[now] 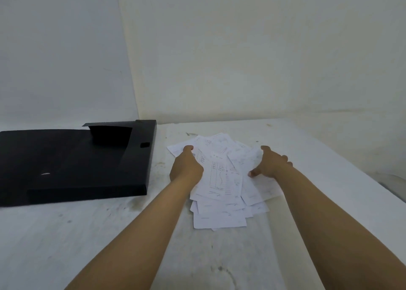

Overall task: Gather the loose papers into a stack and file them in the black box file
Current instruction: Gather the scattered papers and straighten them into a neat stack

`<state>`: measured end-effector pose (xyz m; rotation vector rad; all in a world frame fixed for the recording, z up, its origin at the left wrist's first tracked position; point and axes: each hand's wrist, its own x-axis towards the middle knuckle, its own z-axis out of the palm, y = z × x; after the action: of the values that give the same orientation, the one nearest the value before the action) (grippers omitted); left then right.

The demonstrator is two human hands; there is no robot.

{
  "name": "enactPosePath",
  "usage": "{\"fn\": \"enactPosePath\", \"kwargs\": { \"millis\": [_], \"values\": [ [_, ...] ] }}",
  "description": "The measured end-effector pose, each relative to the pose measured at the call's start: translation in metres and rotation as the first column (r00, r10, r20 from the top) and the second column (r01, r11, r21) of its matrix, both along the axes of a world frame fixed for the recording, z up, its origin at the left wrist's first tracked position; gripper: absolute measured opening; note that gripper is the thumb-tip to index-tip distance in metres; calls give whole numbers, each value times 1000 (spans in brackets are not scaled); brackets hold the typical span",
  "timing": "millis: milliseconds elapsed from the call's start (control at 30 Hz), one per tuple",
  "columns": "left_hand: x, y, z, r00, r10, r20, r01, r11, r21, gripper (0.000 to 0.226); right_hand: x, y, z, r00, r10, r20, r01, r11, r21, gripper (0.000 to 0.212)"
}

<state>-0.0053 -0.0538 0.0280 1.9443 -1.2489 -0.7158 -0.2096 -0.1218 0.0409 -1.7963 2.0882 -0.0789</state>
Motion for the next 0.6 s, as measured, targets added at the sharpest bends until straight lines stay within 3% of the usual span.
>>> {"fn": "enactPosePath", "kwargs": {
  "millis": [100,200,300,467,600],
  "values": [
    [-1,7,1,1000,14,-27,-14,1000,-11,70,7,15,-3,998,13,59,-13,1000,-5,98],
    [-1,15,2,997,13,-73,-14,1000,-6,71,13,30,0,995,27,97,-25,1000,-18,110],
    [-2,23,4,992,15,-124,-14,1000,11,71,19,48,7,971,12,238,-10,1000,-9,113],
    [-5,36,7,985,45,-169,-33,997,74,73,36,72,9,927,27,374,-16,999,-30,78],
    [0,40,9,981,21,-192,-9,998,63,58,44,81,13,904,29,428,-4,998,-60,52]
  ]
}}
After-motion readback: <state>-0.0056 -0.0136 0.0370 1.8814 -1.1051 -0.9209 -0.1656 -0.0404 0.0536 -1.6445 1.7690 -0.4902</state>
